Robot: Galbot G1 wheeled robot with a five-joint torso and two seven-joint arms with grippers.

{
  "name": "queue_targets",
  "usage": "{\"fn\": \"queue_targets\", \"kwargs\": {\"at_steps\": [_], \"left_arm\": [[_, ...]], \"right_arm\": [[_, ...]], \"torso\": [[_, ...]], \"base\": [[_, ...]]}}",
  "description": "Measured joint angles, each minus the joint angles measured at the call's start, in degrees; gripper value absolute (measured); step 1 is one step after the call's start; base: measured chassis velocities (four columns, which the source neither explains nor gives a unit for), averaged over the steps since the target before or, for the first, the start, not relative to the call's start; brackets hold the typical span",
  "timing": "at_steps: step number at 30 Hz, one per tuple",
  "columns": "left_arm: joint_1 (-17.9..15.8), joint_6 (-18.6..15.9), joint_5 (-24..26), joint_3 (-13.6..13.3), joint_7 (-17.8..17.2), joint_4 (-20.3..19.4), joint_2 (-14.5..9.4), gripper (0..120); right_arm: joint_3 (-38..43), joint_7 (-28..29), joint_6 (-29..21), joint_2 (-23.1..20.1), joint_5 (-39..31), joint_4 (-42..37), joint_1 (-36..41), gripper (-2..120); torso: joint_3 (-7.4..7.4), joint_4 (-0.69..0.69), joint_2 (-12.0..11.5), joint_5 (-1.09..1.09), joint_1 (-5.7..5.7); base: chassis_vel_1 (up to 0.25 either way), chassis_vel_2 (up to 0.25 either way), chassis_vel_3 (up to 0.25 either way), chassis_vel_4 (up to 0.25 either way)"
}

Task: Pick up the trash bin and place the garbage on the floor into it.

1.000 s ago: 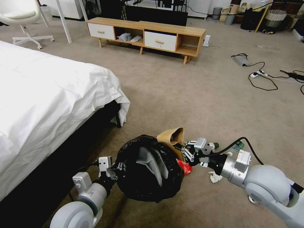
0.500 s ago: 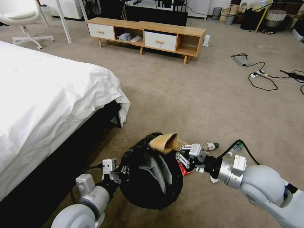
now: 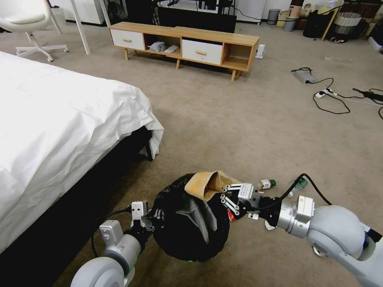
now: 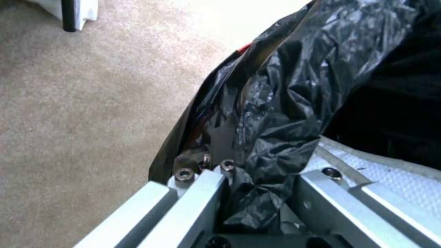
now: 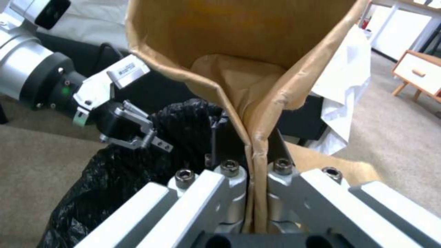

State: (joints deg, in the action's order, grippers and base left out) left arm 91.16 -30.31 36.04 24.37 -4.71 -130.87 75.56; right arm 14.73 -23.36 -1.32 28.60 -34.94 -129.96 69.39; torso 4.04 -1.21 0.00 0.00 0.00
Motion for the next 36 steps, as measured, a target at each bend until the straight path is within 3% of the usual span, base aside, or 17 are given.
{"fn": "queue_targets", "kwargs": {"at_steps": [22,32,36], "left_arm": [[-0.6,0.2,0.3,1.0,-0.3,1.6,0.2,0],[-1.2,0.2,0.4,0.7,-0.4,2.2,0.1,0],[-1.6,0.2,0.3,0.2,-0.4,2.6,0.3,0]], "right_arm": [[6.1,-0.1,1.5,-3.4,-2.9,-2.2,1.1,0],[1.2,-2.0,2.2,-1.7,-4.4,-3.1,-1.8,0],[-3.5,-2.7,1.4,0.4,-5.1,-3.0,-6.4,0]], "torso": [[0.0,0.0,0.0,0.0,0.0],[0.0,-0.01,0.0,-0.01,0.0],[0.0,0.01,0.0,0.0,0.0]], "base": [[0.0,0.0,0.0,0.0],[0.0,0.0,0.0,0.0],[0.0,0.0,0.0,0.0]]}}
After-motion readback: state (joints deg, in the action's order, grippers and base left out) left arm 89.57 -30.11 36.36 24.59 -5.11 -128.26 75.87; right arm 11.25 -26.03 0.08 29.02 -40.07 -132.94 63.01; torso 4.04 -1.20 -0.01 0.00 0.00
